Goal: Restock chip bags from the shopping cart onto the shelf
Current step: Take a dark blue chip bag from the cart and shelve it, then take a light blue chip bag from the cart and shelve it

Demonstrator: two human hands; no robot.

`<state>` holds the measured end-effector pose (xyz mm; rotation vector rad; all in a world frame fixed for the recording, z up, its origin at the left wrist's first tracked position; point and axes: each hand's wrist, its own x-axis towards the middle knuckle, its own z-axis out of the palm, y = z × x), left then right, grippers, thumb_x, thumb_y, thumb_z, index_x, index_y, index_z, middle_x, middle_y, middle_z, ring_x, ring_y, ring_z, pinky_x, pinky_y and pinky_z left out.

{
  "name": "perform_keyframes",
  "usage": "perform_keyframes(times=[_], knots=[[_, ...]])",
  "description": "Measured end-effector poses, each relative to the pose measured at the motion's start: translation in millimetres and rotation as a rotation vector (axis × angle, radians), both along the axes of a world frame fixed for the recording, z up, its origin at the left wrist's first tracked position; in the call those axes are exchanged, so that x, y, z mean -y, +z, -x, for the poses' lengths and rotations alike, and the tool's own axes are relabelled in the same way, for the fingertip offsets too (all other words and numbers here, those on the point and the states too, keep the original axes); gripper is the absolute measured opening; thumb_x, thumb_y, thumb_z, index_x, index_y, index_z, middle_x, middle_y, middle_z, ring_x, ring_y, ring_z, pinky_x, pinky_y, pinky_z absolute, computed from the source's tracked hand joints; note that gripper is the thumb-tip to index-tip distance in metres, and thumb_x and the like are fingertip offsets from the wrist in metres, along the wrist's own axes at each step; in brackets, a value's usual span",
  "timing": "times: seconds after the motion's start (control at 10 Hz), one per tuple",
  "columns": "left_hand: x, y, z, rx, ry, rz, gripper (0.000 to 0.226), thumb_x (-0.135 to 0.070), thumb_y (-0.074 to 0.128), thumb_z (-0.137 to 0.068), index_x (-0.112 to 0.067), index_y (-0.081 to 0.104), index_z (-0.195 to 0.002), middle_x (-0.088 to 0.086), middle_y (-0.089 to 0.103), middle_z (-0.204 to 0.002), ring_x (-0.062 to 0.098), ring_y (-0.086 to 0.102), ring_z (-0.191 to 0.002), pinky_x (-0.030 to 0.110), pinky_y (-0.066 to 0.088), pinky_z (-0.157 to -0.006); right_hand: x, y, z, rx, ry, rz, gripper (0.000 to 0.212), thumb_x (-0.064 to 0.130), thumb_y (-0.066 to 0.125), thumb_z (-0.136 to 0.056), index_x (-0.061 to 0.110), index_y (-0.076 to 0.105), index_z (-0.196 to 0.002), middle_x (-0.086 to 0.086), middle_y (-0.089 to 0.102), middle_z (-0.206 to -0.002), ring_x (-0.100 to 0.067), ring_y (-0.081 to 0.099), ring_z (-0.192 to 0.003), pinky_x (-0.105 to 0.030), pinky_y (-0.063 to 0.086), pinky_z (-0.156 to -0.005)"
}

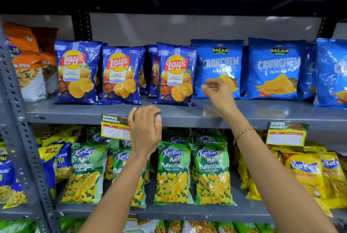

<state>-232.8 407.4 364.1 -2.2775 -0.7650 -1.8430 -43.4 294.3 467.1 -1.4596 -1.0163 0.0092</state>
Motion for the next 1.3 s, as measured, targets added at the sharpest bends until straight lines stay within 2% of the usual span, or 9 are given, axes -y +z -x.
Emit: perform_keyframes(times=[0.2,0.3,0.4,0.6,0.9,1.0,1.1,1.2,1.3], knots=[[85,8,-79,-0.094,-0.363,-0.088,0.037,-0.031,0.029,-0.098,-0.013,0.060,-0.104,0.005,0.066,-0.109,0.024,0.056,-0.105,0.036,0.035,-0.098,111,-51,-10,0.025,-0.156,-0.204,0.014,0.011,0.064,-0.086,0.025,0.064,-0.085,0.012,0.065,-0.077,0.005,0.058,-0.068,-0.008,0.045,-0.068],[139,-11,-121,-0.135,-0.585,-0.105,0.034,-0.028,0.032,-0.097,-0.012,0.060,-0.105,0.007,0.065,-0.111,0.022,0.053,-0.108,0.031,0.034,-0.097,177,-83,-21,-0.053,-0.233,-0.180,0.022,0.008,0.064,-0.086,0.030,0.064,-0.083,0.005,0.068,-0.078,-0.007,0.064,-0.074,-0.020,0.051,-0.072],[208,-47,-167,-0.221,-0.881,0.004,0.028,-0.022,0.038,-0.097,-0.007,0.059,-0.105,0.013,0.063,-0.108,0.023,0.052,-0.105,0.031,0.036,-0.096,261,-129,-40,-0.173,-0.346,-0.112,0.022,0.003,0.063,-0.086,0.024,0.064,-0.084,-0.003,0.067,-0.077,-0.023,0.064,-0.078,-0.036,0.052,-0.076],[348,-132,-240,-0.577,-1.227,0.307,0.029,-0.021,0.038,-0.098,-0.003,0.057,-0.109,0.015,0.059,-0.110,0.023,0.050,-0.108,0.022,0.032,-0.097,409,-234,-68,-0.497,-0.692,-0.034,0.024,0.001,0.061,-0.086,0.024,0.063,-0.079,0.012,0.066,-0.061,-0.008,0.062,-0.064,-0.017,0.051,-0.061],[471,-310,-333,-1.315,-0.961,1.106,0.038,-0.008,0.058,-0.087,0.014,0.050,-0.116,0.035,0.054,-0.121,0.042,0.054,-0.115,0.043,0.042,-0.095,536,-438,-116,-1.054,-0.810,0.351,0.026,-0.011,0.055,-0.086,0.012,0.058,-0.074,0.007,0.062,-0.047,0.008,0.054,-0.039,-0.009,0.042,-0.048],[487,-359,-347,-1.415,-0.844,1.213,0.042,-0.005,0.060,-0.087,0.015,0.050,-0.122,0.030,0.055,-0.128,0.039,0.053,-0.121,0.045,0.043,-0.101,556,-501,-129,-1.216,-0.734,0.484,0.017,-0.010,0.053,-0.088,-0.017,0.060,-0.101,-0.017,0.062,-0.083,0.003,0.057,-0.057,-0.020,0.042,-0.062],[490,-398,-358,-1.406,-0.734,1.336,0.041,-0.004,0.062,-0.087,0.008,0.054,-0.125,0.026,0.055,-0.132,0.033,0.056,-0.120,0.031,0.043,-0.094,562,-550,-143,-1.283,-0.668,0.584,0.027,-0.004,0.055,-0.089,-0.014,0.057,-0.114,-0.020,0.062,-0.097,-0.019,0.052,-0.083,-0.027,0.042,-0.073],[486,-438,-368,-1.475,-0.638,1.494,0.044,0.001,0.058,-0.089,0.011,0.046,-0.129,0.030,0.048,-0.138,0.012,0.067,-0.088,0.015,0.050,-0.069,556,-588,-152,-1.392,-0.677,0.500,0.035,-0.011,0.058,-0.085,-0.018,0.049,-0.119,0.003,0.072,-0.073,-0.003,0.063,-0.071,-0.018,0.052,-0.067],[475,-474,-366,-1.521,-0.675,1.656,0.046,0.009,0.048,-0.091,0.011,0.037,-0.135,0.030,0.038,-0.145,0.008,0.061,-0.092,0.026,0.049,-0.092,543,-617,-159,-1.415,-0.695,0.413,0.029,-0.015,0.060,-0.082,-0.012,0.050,-0.109,-0.021,0.065,-0.094,-0.026,0.059,-0.083,-0.024,0.053,-0.081]])
